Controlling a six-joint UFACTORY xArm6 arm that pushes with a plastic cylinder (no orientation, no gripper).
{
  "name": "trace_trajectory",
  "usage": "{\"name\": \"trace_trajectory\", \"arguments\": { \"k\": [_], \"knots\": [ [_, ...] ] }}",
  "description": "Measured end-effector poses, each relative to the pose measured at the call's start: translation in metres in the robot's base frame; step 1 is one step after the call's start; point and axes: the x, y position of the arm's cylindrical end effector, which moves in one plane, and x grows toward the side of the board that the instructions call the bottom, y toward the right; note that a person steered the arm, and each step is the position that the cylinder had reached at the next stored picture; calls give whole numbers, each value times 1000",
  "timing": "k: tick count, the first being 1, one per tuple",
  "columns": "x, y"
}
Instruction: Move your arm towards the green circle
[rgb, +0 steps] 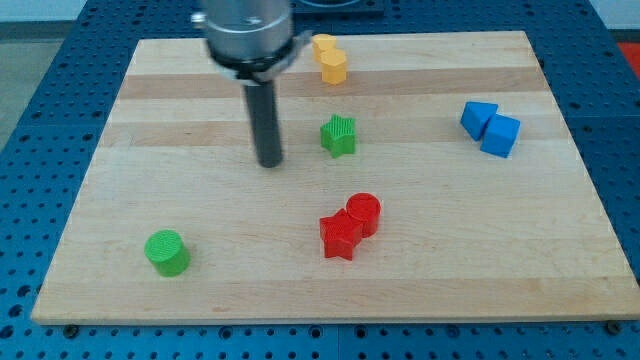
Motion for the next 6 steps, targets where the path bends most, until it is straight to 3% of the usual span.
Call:
{"name": "trace_trajectory", "arguments": {
  "k": [1, 3, 4, 6],
  "knots": [
    [13, -56],
    [88, -117],
    [136, -136],
    [160, -115]
  ]
}}
